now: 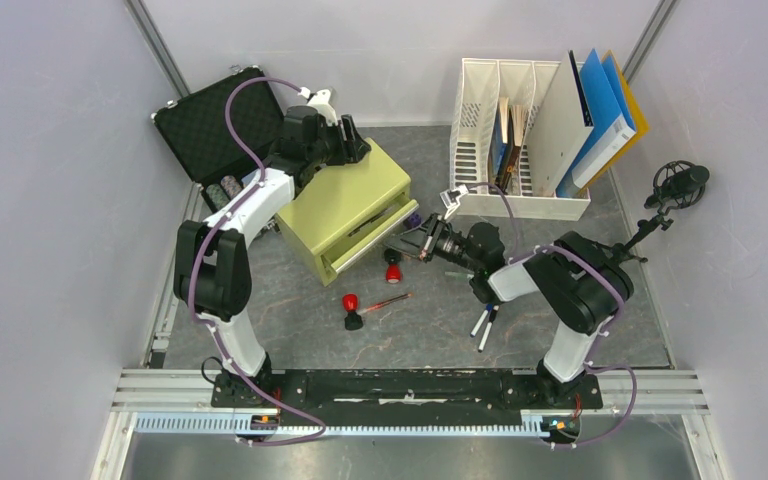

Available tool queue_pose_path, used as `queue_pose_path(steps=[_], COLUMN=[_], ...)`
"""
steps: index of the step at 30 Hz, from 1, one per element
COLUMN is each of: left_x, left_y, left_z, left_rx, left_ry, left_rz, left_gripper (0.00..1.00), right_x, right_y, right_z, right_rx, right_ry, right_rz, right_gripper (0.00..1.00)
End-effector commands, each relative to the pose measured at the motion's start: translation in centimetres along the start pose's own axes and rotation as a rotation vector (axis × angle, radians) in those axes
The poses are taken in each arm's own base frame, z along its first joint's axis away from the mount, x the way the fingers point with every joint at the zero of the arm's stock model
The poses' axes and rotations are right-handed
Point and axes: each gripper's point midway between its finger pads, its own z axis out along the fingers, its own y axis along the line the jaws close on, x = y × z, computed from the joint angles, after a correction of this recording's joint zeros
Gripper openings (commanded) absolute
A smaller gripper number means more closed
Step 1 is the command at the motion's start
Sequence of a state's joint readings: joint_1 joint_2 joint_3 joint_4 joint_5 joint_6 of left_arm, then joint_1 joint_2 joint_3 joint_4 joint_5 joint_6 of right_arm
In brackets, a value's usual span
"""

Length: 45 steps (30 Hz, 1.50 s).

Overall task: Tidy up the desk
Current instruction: Open the drawer in the storage box.

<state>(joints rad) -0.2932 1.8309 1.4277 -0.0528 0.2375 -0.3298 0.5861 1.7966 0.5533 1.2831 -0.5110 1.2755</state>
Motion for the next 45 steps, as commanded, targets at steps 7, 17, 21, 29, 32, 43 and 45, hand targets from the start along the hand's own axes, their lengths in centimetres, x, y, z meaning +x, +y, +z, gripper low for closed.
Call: queue_pose_path(steps=[7, 17, 21, 29, 32, 43, 45], left_x=[20.1, 17.7, 15.0, 8.8, 7.5, 7.4, 8.0], left_y=[6.5, 6.1, 5.8, 4.1, 2.7, -5.1, -6.6], left_z=[-3.9, -4.4, -4.9, -7.8, -9.9, -18.5, -19.7], left_rx=[-0.256, -0.233, -0.223, -0.152, -0.097, 0.266, 0.327], left_ry=[0.670, 0.621, 0.560, 0.442, 0.449, 0.506, 0.528], left_rz=[-0.064, -0.016, 0.051, 0.286, 0.361, 0.465, 0.465], left_gripper=[0.67, 0.88, 0.95, 1.00, 1.00, 0.99, 0.98], right_x=[1.1, -2.2, -3.4, -5.6, -6.9, -10.2, -10.6], right_y=[4.4, 3.5, 3.0, -0.2, -0.6, -2.5, -2.4], right_z=[-1.6, -1.1, -1.3, -4.8, -6.2, -11.1, -11.8], right_rx=[-0.157, -0.111, -0.094, 0.049, 0.089, 0.251, 0.276], right_ry=[0.053, 0.142, 0.279, 0.544, 0.600, 0.581, 0.570], right_rz=[-0.193, -0.542, -0.735, -1.040, -1.099, -1.166, -1.184], right_gripper=[0.09, 0.45, 0.54, 0.66, 0.69, 0.71, 0.71])
